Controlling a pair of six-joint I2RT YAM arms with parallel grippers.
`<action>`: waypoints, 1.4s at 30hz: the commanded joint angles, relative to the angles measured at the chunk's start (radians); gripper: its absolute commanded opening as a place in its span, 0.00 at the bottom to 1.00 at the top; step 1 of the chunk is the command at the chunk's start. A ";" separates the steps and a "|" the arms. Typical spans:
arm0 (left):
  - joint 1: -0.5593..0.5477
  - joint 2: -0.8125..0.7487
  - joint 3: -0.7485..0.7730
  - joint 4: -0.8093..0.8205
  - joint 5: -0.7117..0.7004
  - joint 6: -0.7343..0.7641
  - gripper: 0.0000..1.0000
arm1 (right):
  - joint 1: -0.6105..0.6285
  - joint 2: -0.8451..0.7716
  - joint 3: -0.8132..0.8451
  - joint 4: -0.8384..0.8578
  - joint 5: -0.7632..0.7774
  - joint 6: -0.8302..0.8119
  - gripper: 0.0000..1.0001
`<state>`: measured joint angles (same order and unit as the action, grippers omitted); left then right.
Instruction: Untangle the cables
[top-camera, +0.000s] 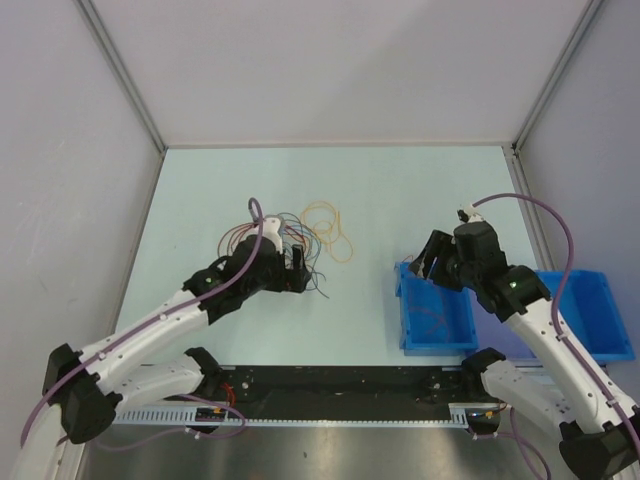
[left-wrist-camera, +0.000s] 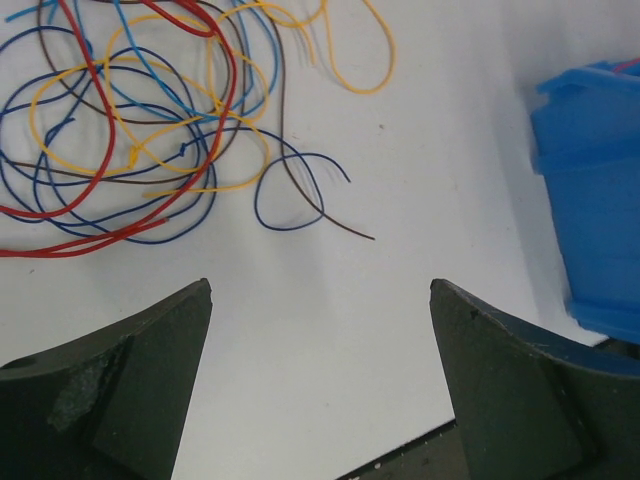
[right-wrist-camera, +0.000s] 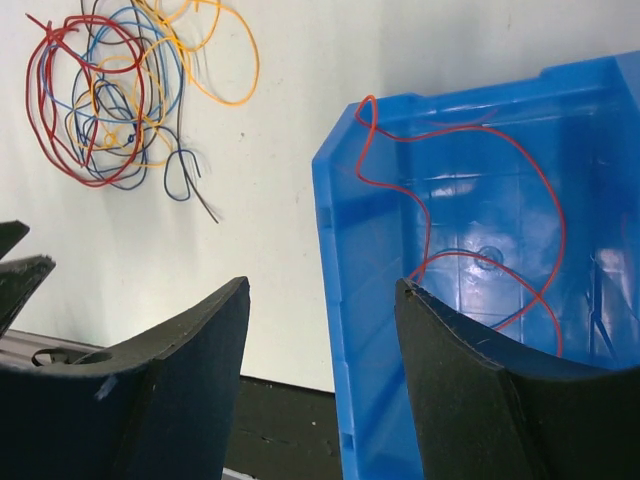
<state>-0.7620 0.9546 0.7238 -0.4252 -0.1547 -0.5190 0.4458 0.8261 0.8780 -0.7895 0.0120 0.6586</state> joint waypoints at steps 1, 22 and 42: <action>-0.003 0.090 0.077 0.016 -0.162 -0.035 0.93 | 0.021 0.019 0.036 0.055 0.026 -0.010 0.64; 0.148 0.496 0.241 0.123 -0.169 -0.030 0.78 | 0.028 0.142 0.026 0.125 -0.001 -0.119 0.64; 0.205 0.639 0.285 0.178 -0.177 -0.015 0.43 | 0.004 0.140 -0.001 0.116 -0.029 -0.160 0.64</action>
<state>-0.5678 1.5787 0.9630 -0.2924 -0.3286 -0.5407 0.4549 0.9836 0.8772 -0.6971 -0.0010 0.5182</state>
